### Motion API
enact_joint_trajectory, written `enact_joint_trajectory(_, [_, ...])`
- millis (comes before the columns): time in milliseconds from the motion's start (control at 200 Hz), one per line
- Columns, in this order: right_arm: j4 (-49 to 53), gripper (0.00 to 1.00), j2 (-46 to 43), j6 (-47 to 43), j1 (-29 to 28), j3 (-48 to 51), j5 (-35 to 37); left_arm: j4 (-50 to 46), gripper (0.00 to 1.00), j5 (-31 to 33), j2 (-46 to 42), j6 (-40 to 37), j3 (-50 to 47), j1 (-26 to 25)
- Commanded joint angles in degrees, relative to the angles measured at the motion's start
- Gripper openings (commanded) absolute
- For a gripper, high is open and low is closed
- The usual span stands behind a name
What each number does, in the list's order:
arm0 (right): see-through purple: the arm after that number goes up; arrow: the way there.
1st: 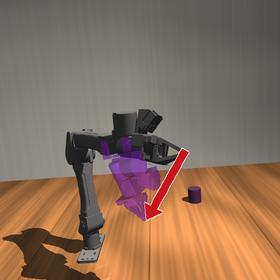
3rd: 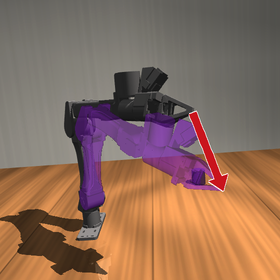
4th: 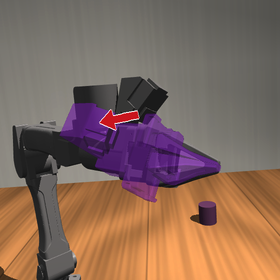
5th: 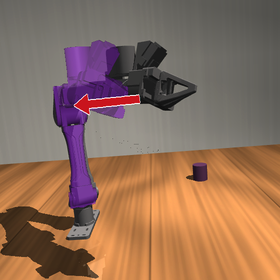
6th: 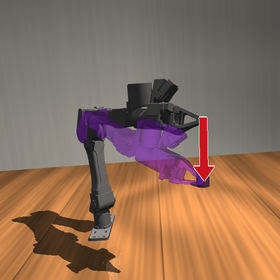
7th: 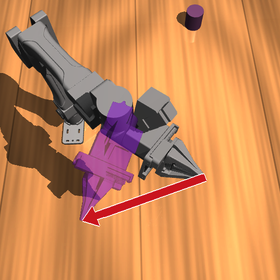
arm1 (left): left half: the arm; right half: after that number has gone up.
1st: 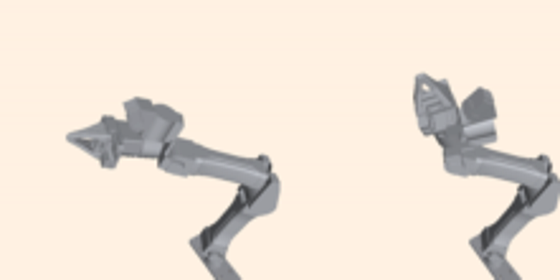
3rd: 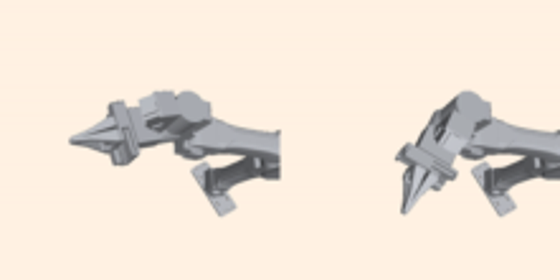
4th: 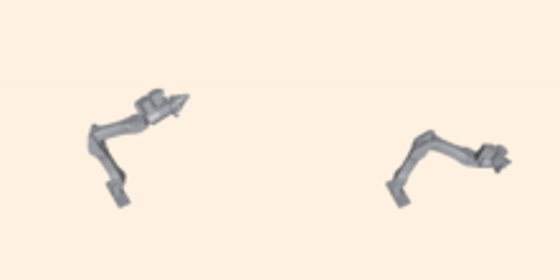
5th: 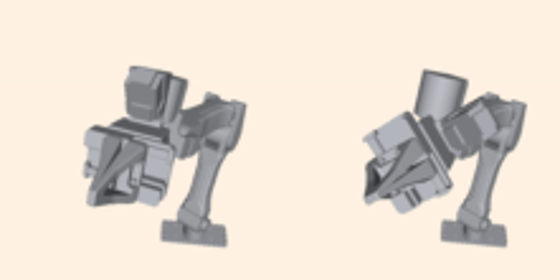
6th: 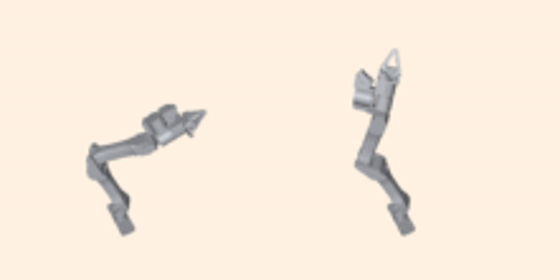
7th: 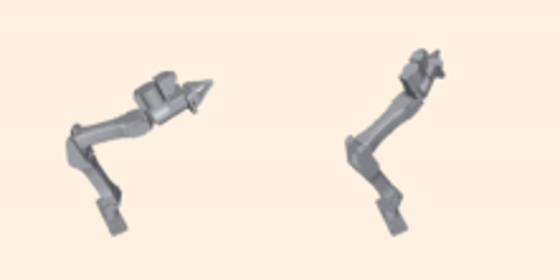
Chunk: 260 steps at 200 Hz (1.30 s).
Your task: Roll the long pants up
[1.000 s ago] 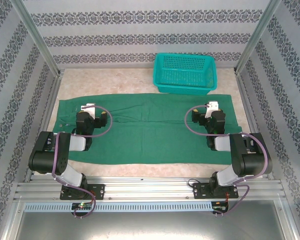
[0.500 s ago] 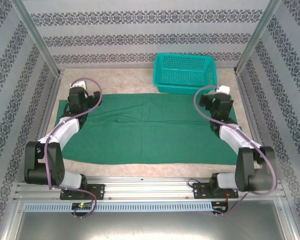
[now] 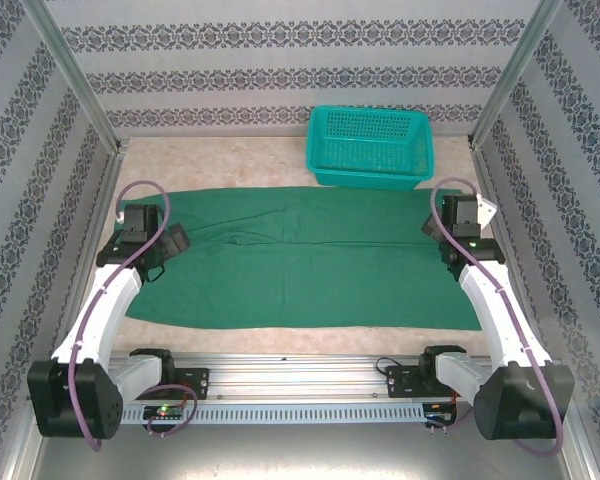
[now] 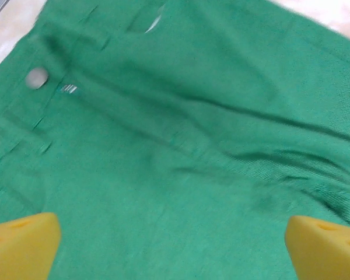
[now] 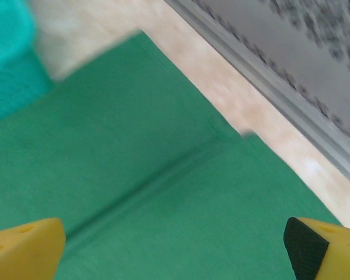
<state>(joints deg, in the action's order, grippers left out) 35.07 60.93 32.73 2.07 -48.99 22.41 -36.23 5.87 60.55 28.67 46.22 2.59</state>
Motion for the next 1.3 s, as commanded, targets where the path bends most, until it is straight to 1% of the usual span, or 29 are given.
enact_joint_trajectory(0, [11.37, 0.98, -1.18, 6.72, 4.49, -1.62, -2.41, -9.63, 1.00, 1.02, -2.35, 7.06, -1.54, 2.82])
enact_joint_trajectory(60, [11.10, 0.98, -3.41, 7.90, 7.29, -0.43, -5.61, -10.57, 1.00, -0.74, -3.30, 6.81, -2.68, 5.84])
enact_joint_trajectory(110, [10.78, 0.98, -5.46, 8.51, 9.01, 0.80, -7.59, -11.76, 1.00, -0.63, -3.54, 7.20, -3.63, 8.44])
enact_joint_trajectory(155, [10.72, 0.98, -6.80, 8.20, 10.48, 1.65, -9.35, -12.16, 1.00, 0.55, -3.45, 7.90, -3.91, 8.48])
enact_joint_trajectory(235, [13.28, 0.98, -7.75, 7.00, 11.64, 1.66, -7.72, -14.48, 1.00, 0.63, -1.15, 10.03, -2.29, 8.91])
enact_joint_trajectory(290, [14.91, 0.98, -7.01, 5.98, 13.37, 1.75, -7.50, -15.64, 1.00, 0.64, 0.56, 11.19, -2.23, 9.57])
enact_joint_trajectory(360, [15.42, 0.98, -5.84, 4.60, 16.36, 2.46, -10.95, -15.67, 1.00, 0.10, 1.77, 11.54, -2.85, 10.24])
enact_joint_trajectory(420, [15.25, 0.98, -4.47, 4.18, 18.11, 3.17, -12.23, -16.32, 1.00, 0.39, 2.83, 12.99, -3.20, 10.48])
enact_joint_trajectory(450, [15.12, 0.98, -3.70, 3.89, 19.02, 3.46, -13.40, -16.11, 1.00, -0.61, 3.49, 13.32, -3.59, 10.98])
enact_joint_trajectory(510, [15.21, 0.98, -2.37, 3.40, 20.44, 3.54, -15.55, -16.08, 1.00, -2.87, 5.27, 14.52, -4.56, 12.66])
enact_joint_trajectory(654, [13.62, 0.98, -0.97, 3.94, 21.79, 4.18, -16.17, -14.52, 1.00, -6.78, 8.07, 18.07, -8.89, 17.27])
enact_joint_trajectory(729, [13.50, 0.98, 0.30, 4.21, 23.71, 4.37, -18.14, -13.47, 1.00, -9.24, 9.18, 18.83, -10.17, 19.84])
enact_joint_trajectory(769, [14.64, 0.98, 1.01, 4.50, 24.55, 3.76, -18.48, -14.13, 1.00, -8.59, 9.70, 18.35, -9.49, 20.47])
enact_joint_trajectory(864, [13.93, 0.98, 1.02, 5.44, 24.76, 4.39, -18.09, -15.37, 1.00, -4.66, 8.91, 17.14, -7.25, 21.19])
enact_joint_trajectory(974, [14.16, 0.98, 1.81, 5.66, 24.92, 3.93, -16.10, -14.38, 1.00, -5.06, 9.73, 15.59, -5.46, 24.05])
enact_joint_trajectory(1064, [14.92, 0.98, 4.12, 5.55, 24.98, 2.88, -14.63, -12.66, 1.00, -5.31, 13.08, 14.36, -4.67, 25.25])
enact_joint_trajectory(1139, [16.72, 0.98, 6.14, 4.96, 25.31, 2.07, -12.63, -12.09, 1.00, -6.83, 16.35, 13.63, -3.91, 26.06])
enact_joint_trajectory(1249, [18.97, 0.98, 7.04, 4.11, 28.56, 1.74, -11.04, -10.17, 1.00, -7.78, 18.02, 14.04, -4.90, 26.11])
enact_joint_trajectory(1294, [18.88, 0.98, 6.47, 4.14, 29.86, 1.84, -12.09, -9.61, 1.00, -8.06, 18.24, 14.46, -5.44, 26.15])
